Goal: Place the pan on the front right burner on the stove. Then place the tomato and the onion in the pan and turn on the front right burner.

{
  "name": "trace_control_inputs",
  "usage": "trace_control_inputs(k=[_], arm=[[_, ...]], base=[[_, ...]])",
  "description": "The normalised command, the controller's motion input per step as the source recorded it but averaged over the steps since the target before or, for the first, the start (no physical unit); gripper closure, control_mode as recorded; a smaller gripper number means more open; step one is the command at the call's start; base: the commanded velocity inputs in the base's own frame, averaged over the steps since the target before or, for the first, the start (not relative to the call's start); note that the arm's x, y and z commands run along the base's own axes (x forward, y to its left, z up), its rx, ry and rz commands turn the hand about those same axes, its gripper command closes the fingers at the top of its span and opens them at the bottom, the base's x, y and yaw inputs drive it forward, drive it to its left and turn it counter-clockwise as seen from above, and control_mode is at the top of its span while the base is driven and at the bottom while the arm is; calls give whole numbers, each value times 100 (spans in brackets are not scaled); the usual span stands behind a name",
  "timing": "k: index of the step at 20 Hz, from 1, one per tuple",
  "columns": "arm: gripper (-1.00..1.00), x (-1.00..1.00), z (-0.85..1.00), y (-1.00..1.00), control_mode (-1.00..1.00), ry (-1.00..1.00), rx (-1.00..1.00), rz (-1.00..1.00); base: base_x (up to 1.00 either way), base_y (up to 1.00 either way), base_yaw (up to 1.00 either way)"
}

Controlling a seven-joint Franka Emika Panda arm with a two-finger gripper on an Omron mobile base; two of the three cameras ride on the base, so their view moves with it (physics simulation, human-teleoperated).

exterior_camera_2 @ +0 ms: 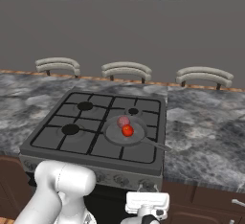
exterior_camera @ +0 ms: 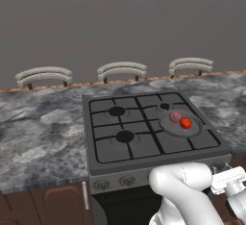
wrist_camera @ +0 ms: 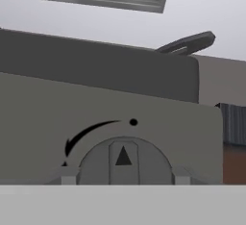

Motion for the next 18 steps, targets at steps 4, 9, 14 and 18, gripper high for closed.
trace_control_inputs(k=[4, 9, 14, 18], arm=[[100, 0, -25, 0, -100, 0, -12, 0], [100, 0, -35, 0, -100, 0, -15, -1], [100, 0, -40, 0, -100, 0, -20, -3], [100, 0, -42, 0, -100, 0, -20, -6]], base=[[0, 0, 0], [0, 0, 0], [0, 0, 0], [0, 0, 0]])
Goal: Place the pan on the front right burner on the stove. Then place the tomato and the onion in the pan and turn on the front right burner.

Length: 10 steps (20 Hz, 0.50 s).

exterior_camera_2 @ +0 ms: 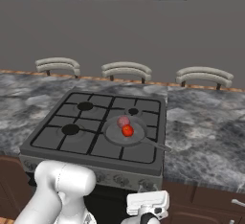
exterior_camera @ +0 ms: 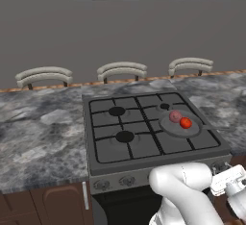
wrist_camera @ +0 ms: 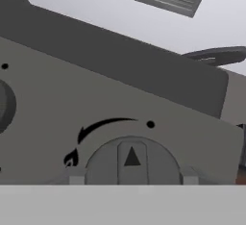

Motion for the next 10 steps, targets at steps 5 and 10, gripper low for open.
trace_control_inputs(k=[5, 10], arm=[[100, -4, -55, 0, -100, 0, -21, -8], [100, -8, -58, 0, -100, 0, -22, -10]], base=[[0, 0, 0], [0, 0, 0]])
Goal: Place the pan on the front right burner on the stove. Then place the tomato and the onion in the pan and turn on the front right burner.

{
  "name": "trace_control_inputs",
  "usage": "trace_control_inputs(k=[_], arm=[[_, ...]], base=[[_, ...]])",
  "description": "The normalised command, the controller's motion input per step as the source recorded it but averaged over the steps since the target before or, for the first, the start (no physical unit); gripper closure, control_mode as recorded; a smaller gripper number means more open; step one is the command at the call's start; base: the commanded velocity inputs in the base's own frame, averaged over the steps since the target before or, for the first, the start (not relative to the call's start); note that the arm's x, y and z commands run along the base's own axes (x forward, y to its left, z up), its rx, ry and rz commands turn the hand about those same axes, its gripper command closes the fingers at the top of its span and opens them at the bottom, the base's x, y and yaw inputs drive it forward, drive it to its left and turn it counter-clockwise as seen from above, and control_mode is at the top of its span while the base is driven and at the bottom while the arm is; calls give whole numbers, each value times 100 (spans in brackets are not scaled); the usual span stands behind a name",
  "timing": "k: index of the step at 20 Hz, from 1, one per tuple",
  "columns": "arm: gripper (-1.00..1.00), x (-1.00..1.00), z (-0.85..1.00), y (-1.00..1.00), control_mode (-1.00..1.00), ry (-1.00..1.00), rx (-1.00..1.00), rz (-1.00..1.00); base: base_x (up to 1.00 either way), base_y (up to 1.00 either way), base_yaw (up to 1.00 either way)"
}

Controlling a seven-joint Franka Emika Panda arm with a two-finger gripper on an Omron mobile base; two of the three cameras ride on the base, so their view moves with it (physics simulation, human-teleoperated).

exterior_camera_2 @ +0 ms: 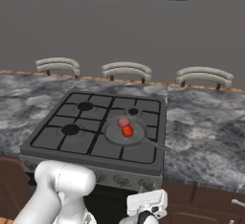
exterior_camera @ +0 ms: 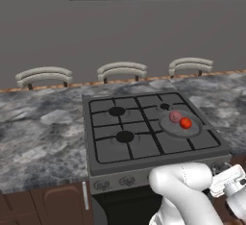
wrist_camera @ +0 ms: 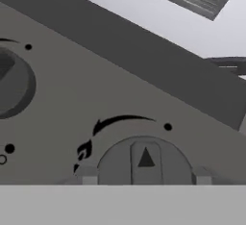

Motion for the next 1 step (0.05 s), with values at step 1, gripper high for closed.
trace_control_inputs(k=[1], arm=[[100, -6, -58, 0, -100, 0, -23, -9]], base=[[0, 0, 0]])
